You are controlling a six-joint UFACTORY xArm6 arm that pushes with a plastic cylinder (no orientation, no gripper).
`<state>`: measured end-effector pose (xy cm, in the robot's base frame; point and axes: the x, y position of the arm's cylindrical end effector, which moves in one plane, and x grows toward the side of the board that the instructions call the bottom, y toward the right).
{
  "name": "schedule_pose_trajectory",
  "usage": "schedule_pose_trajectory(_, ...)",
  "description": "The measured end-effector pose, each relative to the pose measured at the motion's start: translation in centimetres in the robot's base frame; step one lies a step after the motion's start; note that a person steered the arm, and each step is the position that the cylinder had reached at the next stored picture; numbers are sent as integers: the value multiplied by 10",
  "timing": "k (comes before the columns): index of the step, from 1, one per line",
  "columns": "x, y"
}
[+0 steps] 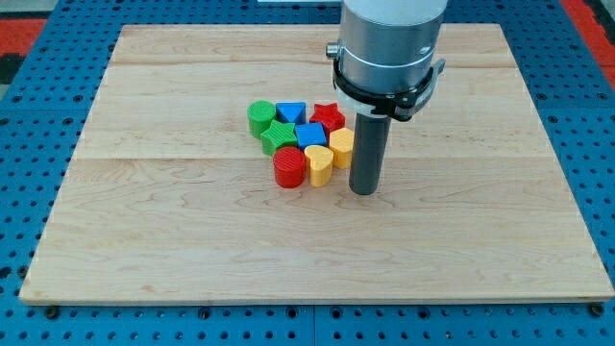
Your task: Separate the yellow hexagon from the yellow heart
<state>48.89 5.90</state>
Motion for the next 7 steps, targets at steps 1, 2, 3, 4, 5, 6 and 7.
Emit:
schedule_pose_trajectory(1,0,0)
schedule_pose_trajectory(2,0,0)
schedule_pose_trajectory(3,0,0)
schedule_pose_trajectory(4,0,0)
schedule_pose_trajectory(5,0,0)
schedule_pose_trajectory(6,-4,0)
schedule_pose_trajectory(7,-40,-16)
